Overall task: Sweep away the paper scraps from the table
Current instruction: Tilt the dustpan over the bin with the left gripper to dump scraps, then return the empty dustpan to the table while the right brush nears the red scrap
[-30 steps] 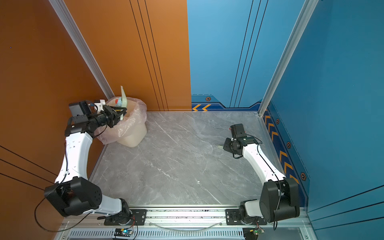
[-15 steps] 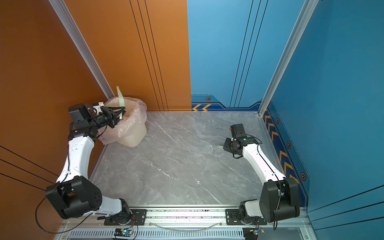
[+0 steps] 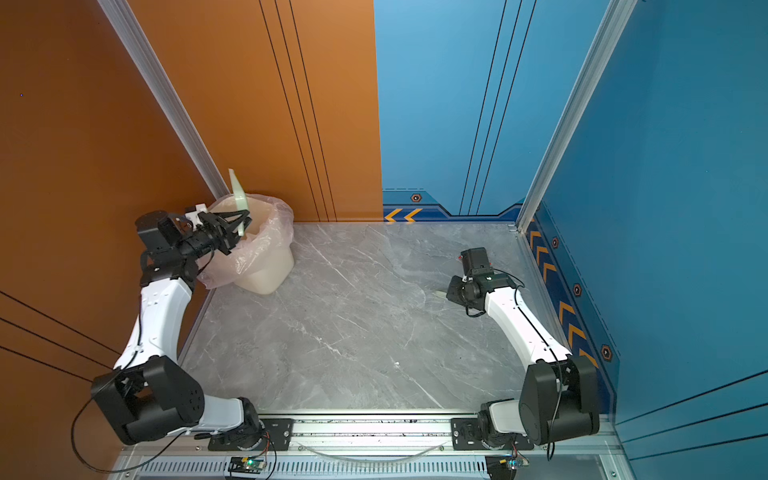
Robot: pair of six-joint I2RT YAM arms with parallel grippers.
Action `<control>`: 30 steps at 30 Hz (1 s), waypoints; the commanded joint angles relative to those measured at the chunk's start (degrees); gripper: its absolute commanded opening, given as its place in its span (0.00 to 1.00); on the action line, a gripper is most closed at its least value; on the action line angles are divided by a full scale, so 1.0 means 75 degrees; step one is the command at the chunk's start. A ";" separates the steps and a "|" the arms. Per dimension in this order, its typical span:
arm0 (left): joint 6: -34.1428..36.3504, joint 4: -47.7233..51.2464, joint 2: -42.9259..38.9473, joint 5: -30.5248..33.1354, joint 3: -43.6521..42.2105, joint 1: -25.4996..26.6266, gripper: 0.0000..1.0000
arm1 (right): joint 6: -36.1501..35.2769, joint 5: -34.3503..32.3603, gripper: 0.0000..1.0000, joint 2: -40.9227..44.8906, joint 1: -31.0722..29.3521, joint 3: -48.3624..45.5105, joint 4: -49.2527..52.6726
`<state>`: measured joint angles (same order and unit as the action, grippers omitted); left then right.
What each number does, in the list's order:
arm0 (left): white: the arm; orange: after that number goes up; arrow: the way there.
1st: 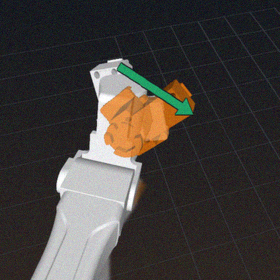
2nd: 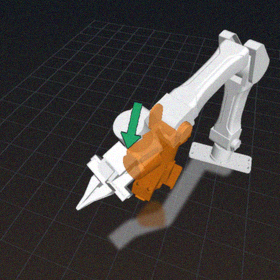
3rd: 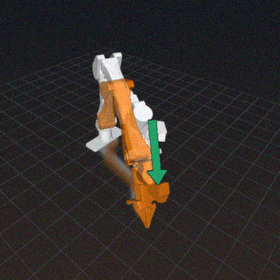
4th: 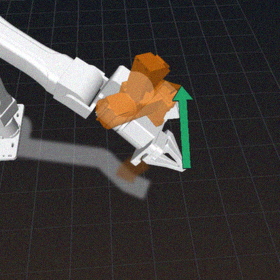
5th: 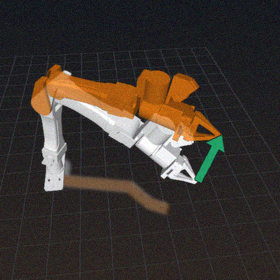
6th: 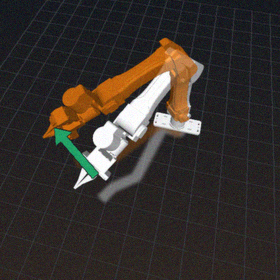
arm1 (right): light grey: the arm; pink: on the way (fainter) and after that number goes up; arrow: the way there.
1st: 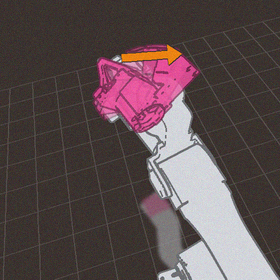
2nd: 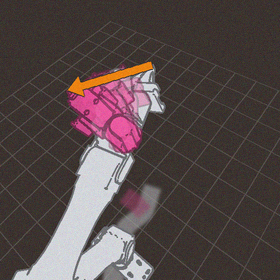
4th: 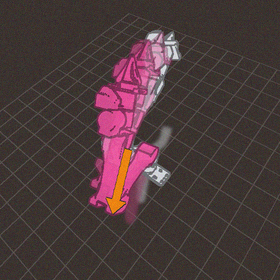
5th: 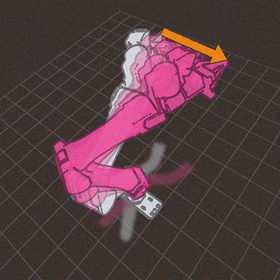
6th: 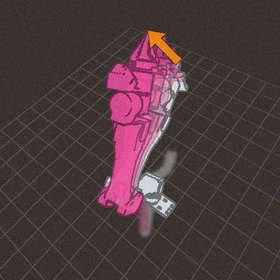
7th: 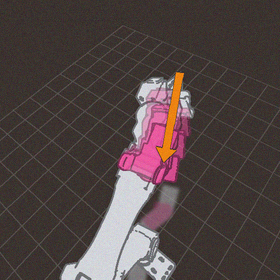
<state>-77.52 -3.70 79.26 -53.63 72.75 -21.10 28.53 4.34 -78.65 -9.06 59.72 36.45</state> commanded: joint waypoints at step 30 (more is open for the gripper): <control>0.7162 0.4068 -0.0955 0.5435 0.0756 0.3787 0.00 | -0.0124 -0.0917 0.00 0.0701 -0.0011 0.0275 -0.0672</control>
<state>-31.20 24.73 72.31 -20.95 77.93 4.64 28.34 1.04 -74.83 -9.06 59.75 33.36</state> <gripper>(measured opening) 0.228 0.188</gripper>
